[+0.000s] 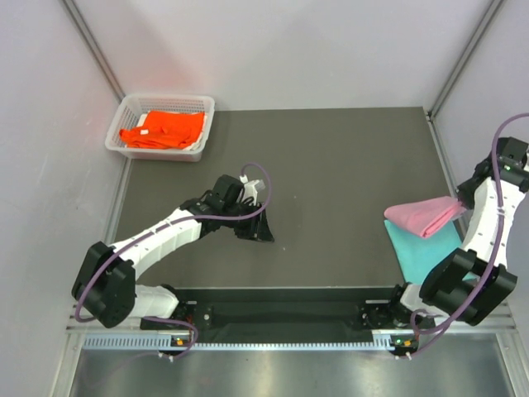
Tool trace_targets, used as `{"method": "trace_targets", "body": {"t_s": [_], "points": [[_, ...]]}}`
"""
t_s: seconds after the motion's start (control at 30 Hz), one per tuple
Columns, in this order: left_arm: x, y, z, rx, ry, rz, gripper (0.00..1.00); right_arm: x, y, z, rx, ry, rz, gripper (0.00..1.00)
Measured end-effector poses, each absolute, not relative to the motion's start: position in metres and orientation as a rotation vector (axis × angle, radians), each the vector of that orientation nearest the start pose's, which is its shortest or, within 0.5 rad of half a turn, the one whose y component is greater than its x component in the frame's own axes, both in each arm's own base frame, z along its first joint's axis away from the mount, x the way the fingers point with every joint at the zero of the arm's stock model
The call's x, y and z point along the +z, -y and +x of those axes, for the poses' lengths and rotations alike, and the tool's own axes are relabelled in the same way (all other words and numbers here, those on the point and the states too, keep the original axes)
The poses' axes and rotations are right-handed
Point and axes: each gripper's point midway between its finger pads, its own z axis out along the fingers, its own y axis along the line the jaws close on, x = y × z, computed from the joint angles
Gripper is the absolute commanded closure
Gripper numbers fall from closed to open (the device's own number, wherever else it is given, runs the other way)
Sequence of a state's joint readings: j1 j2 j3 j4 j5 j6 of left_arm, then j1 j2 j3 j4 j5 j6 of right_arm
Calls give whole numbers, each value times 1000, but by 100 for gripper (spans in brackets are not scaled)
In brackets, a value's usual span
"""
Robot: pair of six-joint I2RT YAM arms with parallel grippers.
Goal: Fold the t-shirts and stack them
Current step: Neatly place the folded tshirt to the corner
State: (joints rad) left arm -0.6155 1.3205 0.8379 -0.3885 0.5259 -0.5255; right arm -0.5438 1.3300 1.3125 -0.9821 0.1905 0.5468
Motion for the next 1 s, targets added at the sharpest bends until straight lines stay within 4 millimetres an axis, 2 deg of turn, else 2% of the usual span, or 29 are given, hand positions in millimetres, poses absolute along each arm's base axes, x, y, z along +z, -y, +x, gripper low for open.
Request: {"method": "trace_targets", "body": {"t_s": [0.43,0.53,0.57,0.67,0.7,0.73,0.77,0.8,0.87,0.93,1.0], "points": [[119,268,192,-1126,-2604,377,58,165,171,222,-264,-2210,1422,99],[119,267,193,-1132,-2604,376,57,153,172,210,-292,-2221,1442,70],[119,267,193,-1132,-2603,374,57,147,172,203,-312,-2232,1455,49],[119,266,194,-1130,-2602,375,57,132,176,175,-420,-2274,1497,19],[119,266,194,-1129,-2601,375,57,131,177,166,-465,-2287,1508,14],[120,266,194,-1128,-2600,375,57,132,178,159,-502,-2301,1508,5],[120,265,194,-1124,-2597,373,57,136,179,156,-532,-2292,1506,0],[122,265,194,-1119,-2593,371,57,141,179,155,-545,-2295,1494,0],[127,263,195,-1110,-2571,373,57,160,180,166,-547,-2266,1451,0],[133,262,196,-1105,-2545,379,57,181,176,185,-533,-2228,1378,0],[139,260,197,-1098,-2516,381,57,201,158,213,-480,-2214,1253,0]]}}
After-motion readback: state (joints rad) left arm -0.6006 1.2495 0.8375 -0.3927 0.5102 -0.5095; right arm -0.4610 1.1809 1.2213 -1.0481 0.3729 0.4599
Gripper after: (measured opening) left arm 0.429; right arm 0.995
